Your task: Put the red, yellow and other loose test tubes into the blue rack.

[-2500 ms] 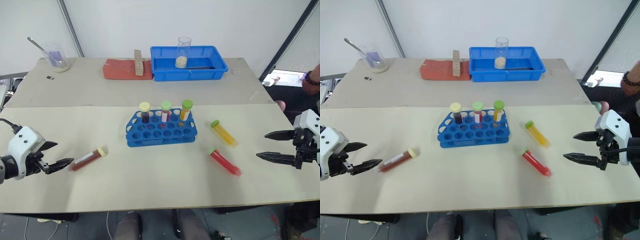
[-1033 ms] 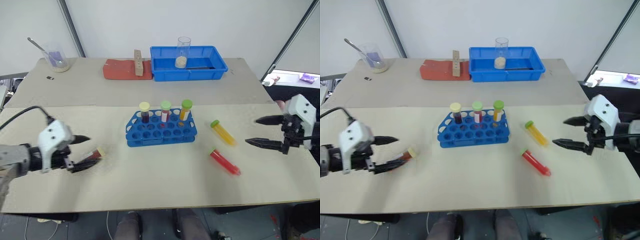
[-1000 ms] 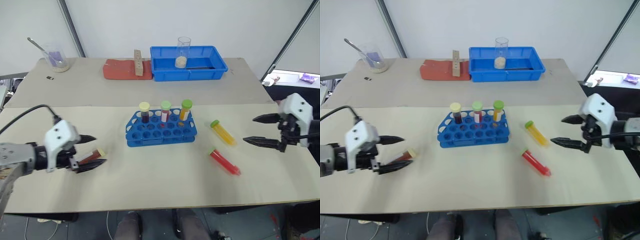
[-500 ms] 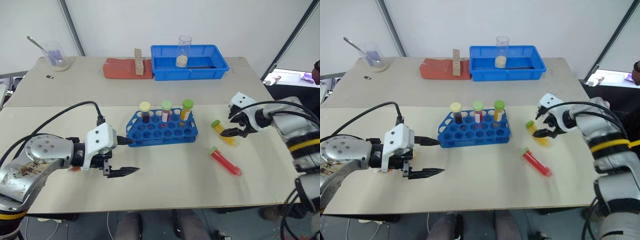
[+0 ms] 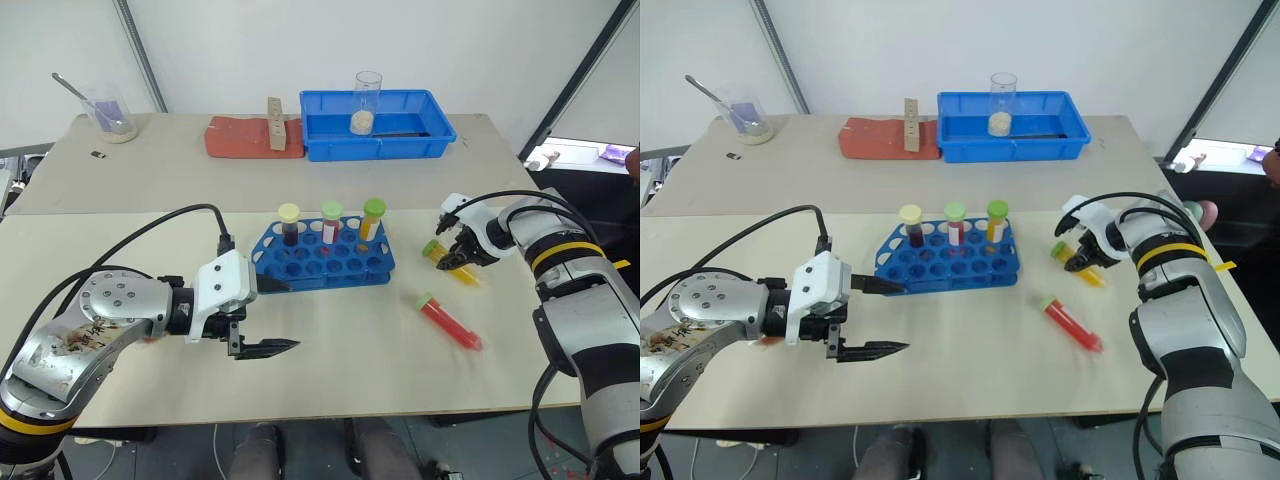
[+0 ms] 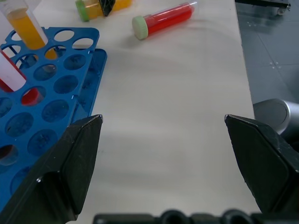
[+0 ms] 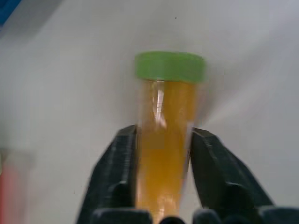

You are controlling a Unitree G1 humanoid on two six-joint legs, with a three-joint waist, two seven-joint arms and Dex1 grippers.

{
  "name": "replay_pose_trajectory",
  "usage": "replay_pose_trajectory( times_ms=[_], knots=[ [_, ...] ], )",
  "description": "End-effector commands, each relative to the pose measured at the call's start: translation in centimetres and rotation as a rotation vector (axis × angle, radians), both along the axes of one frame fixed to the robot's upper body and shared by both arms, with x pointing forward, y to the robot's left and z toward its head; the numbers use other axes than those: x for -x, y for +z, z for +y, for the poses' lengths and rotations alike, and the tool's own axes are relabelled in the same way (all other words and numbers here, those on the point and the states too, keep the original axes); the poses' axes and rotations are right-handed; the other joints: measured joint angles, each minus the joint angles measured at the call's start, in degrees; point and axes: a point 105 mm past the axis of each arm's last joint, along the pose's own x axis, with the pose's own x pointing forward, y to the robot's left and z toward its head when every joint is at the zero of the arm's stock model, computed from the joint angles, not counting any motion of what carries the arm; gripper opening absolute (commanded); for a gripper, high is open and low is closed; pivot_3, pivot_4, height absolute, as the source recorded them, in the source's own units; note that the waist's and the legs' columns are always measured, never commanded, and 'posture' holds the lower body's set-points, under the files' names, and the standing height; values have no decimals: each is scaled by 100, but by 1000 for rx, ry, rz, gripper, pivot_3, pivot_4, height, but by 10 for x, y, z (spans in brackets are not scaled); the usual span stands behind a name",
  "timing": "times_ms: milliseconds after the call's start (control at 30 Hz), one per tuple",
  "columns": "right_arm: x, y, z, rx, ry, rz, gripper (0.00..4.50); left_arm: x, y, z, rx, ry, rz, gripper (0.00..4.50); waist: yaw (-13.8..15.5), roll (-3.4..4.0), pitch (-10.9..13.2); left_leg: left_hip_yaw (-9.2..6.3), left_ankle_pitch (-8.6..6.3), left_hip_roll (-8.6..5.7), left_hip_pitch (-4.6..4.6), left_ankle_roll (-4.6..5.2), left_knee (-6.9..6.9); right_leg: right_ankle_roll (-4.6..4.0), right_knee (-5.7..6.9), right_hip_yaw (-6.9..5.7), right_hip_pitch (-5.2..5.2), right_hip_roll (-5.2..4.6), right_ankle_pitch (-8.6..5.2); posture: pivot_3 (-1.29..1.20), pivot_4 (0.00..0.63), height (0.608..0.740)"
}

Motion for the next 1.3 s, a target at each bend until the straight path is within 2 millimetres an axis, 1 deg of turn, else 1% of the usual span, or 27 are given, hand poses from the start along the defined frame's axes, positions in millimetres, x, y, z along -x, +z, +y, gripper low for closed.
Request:
replay_pose_trajectory(
  times_ms=[33,267,467,567,633,700,833,900,933,967,1000,1033,1100,1167,1233,1300],
  knots=[
    [-2,10,2,-23,3,-19,951,2,11,-7,64,-41,-43,4500,3,0,0,0,0,0,0,0,0,0,1,0,0,0,0,0,150,740],
    [2,18,-4,-79,-22,-21,951,-5,21,-10,210,-66,-42,4500,6,1,0,-1,0,0,-2,0,6,-1,4,0,1,0,1,0,150,740],
    [5,16,-7,-101,-43,-21,951,-9,24,-12,213,-93,-62,4500,6,1,0,-2,0,-1,-2,0,7,0,4,0,2,0,1,0,150,740],
    [5,22,-9,-118,-57,-44,951,-10,27,-13,230,-107,-83,4500,11,1,0,-2,0,-1,-2,0,7,0,4,0,1,0,0,0,150,740],
    [5,31,-11,-135,-63,-75,951,-12,29,-13,240,-110,-88,4500,10,1,0,-2,0,-2,-3,0,8,0,4,0,1,0,1,0,150,740],
    [6,45,-12,-161,-60,-119,951,-12,31,-13,255,-118,-99,4500,17,1,0,-2,0,-1,-3,0,8,0,4,0,1,0,0,0,150,740],
    [22,78,-10,-216,-16,-232,951,-11,35,-13,305,-129,-113,4500,37,2,1,-4,0,-1,-6,0,7,3,2,-1,0,0,-1,0,150,740],
    [34,99,-4,-264,32,-345,951,-12,38,-12,327,-131,-124,4500,55,2,1,-5,0,-1,-9,0,7,4,1,-2,0,0,-2,0,150,740],
    [43,110,2,-294,78,-421,951,-12,39,-12,342,-127,-127,4500,55,2,1,-8,0,-1,-8,0,7,7,2,-4,0,0,-4,0,150,740],
    [50,117,5,-312,106,-472,951,-12,40,-11,352,-124,-129,4500,57,2,1,-7,0,-1,-7,0,7,11,2,-3,0,0,-6,0,150,740],
    [61,125,16,-390,156,-535,950,-13,40,-9,355,-117,-129,4500,61,2,1,-9,0,-1,-8,0,8,15,4,-4,1,0,-9,0,150,740],
    [70,130,23,-444,186,-579,950,-14,40,-8,356,-113,-130,4500,54,2,1,-10,0,-1,-6,0,7,30,3,-5,2,0,-18,0,150,740],
    [89,127,37,-498,231,-669,950,-17,38,-5,342,-95,-126,4500,55,0,0,-12,0,0,-4,0,10,36,7,-5,4,1,-21,0,150,740],
    [103,117,62,-577,254,-744,949,-23,37,1,358,-57,-127,4500,50,0,-1,-17,0,2,1,0,16,40,12,-7,12,5,-23,0,150,740],
    [109,111,79,-634,239,-807,949,-26,37,4,368,-42,-116,4500,31,0,-1,-20,0,5,4,0,19,39,16,-9,14,9,-23,0,150,740],
    [112,105,96,-697,226,-856,948,-30,36,8,369,-20,-109,4500,25,6,0,-19,0,5,-1,-1,32,40,23,-5,8,10,-19,0,150,740]
  ],
)
